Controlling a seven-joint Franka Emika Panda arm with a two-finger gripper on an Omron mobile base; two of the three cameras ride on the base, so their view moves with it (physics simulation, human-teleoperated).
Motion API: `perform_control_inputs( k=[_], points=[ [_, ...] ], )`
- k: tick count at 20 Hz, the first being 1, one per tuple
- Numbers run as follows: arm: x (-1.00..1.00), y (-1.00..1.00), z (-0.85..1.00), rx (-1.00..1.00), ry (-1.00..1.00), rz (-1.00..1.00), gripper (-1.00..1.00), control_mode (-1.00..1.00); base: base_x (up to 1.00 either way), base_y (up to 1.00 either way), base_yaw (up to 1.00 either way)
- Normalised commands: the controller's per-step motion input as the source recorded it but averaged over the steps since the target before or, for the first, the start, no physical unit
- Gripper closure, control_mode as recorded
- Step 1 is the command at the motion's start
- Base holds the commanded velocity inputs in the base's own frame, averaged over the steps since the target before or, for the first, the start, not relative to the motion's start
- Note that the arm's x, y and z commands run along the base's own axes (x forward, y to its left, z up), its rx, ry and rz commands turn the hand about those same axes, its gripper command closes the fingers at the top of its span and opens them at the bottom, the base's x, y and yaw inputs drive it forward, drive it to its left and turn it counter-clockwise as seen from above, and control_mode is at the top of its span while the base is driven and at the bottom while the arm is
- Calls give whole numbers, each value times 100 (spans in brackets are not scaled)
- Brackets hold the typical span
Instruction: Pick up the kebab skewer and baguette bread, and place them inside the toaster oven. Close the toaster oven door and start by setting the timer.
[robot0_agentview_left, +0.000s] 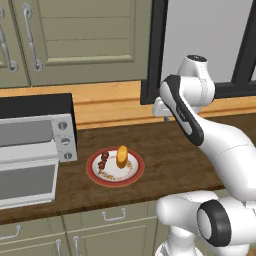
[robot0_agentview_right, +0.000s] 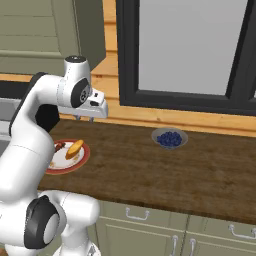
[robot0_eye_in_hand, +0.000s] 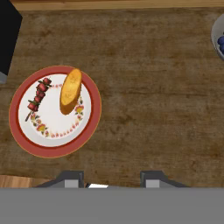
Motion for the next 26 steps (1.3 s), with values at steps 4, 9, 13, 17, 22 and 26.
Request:
perform_control_inputs(
  k=[4, 9, 13, 17, 22, 26],
  points=[
    [0, 0, 0, 0, 0, 0, -100, 100, 0, 0, 0],
    [0, 0, 0, 0, 0, 0, -100, 100, 0, 0, 0],
    [0, 0, 0, 0, 0, 0, -100, 100, 0, 7, 0],
    [0, 0, 0, 0, 0, 0, -100, 100, -2, 72, 0],
    [0, 0, 0, 0, 0, 0, -100, 100, 0, 81, 0],
    [0, 0, 0, 0, 0, 0, -100, 100, 0, 77, 0]
  ],
)
